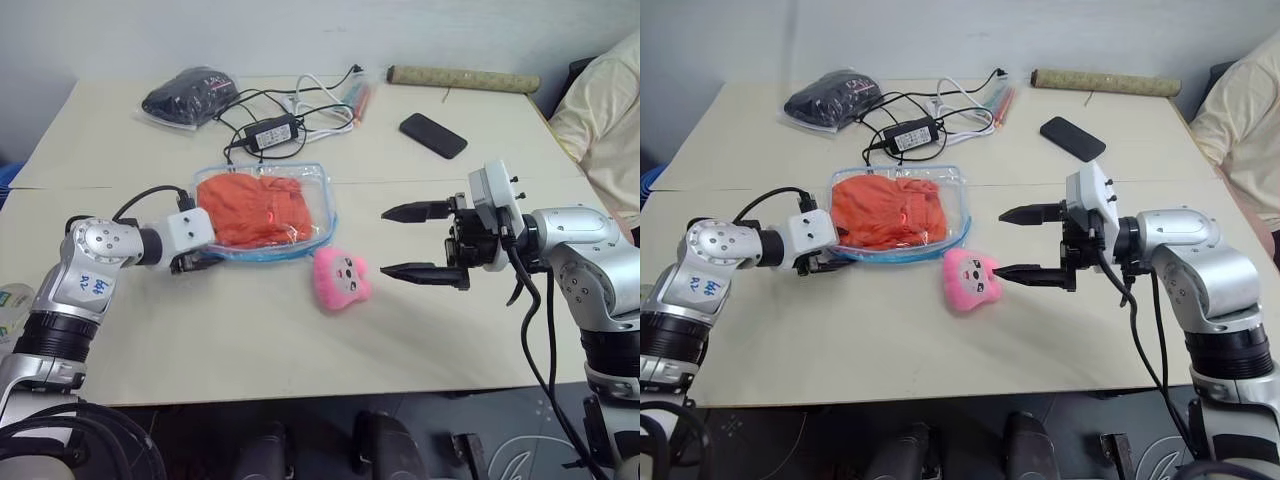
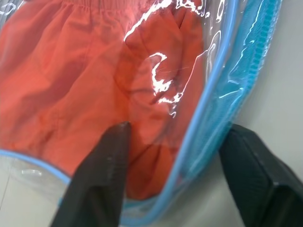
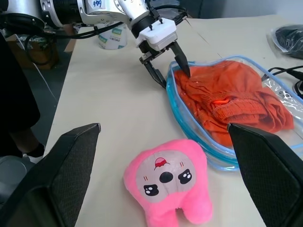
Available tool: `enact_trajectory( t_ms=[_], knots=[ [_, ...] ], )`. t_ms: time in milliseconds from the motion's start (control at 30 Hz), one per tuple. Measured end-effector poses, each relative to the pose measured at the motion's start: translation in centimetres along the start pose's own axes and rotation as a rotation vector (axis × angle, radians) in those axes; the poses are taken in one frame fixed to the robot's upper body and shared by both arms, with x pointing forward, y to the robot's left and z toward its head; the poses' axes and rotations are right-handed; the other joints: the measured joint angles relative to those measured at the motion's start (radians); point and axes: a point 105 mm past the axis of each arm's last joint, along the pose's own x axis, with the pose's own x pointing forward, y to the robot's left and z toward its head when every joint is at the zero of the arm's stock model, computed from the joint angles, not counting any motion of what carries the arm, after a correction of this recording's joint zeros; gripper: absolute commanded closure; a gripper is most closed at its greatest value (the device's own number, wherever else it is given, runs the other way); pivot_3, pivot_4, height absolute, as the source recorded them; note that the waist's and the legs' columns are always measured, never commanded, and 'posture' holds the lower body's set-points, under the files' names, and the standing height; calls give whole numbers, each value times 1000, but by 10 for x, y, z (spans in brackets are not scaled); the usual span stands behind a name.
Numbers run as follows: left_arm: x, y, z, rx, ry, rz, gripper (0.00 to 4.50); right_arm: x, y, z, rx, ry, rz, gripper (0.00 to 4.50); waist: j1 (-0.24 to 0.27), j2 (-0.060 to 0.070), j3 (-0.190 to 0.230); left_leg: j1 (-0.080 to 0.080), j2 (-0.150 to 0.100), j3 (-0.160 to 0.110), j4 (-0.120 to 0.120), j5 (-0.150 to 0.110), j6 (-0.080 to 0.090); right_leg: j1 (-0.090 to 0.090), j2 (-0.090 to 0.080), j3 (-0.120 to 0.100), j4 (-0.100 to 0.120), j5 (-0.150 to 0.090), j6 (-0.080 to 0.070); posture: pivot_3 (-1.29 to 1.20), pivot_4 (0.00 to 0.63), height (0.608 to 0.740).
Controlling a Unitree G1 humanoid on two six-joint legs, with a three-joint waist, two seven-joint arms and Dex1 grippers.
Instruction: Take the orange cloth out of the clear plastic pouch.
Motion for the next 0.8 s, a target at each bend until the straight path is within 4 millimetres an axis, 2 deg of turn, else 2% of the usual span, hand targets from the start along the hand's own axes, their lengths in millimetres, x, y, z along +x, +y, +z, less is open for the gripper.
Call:
enact_trajectory(
  t_ms=[100,200,433,567,800],
  knots=[
    [0,-3,4,12,-15,-15,3478,0,-2,3,-13,-1,0,0,4,0,0,0,0,0,1,0,0,0,0,0,0,0,0,0,150,740],
    [-3,-17,10,44,-43,-62,4414,-2,-3,3,-12,4,-3,0,4,0,0,0,2,0,1,0,0,0,0,0,0,0,0,0,150,740],
    [-12,-61,41,115,-148,-199,4486,-8,-2,-1,3,29,-1,0,8,0,0,0,6,0,3,0,0,1,0,-1,1,0,0,0,150,740],
    [-15,-82,55,144,-175,-244,4486,-24,10,-17,69,113,31,0,15,0,0,0,6,-2,4,-2,2,2,0,0,0,0,0,0,150,740],
    [-7,-95,64,307,-162,-252,4486,-53,19,-17,130,140,26,0,18,0,0,0,7,-2,5,-2,2,2,0,0,0,1,-1,0,150,740]
  ],
)
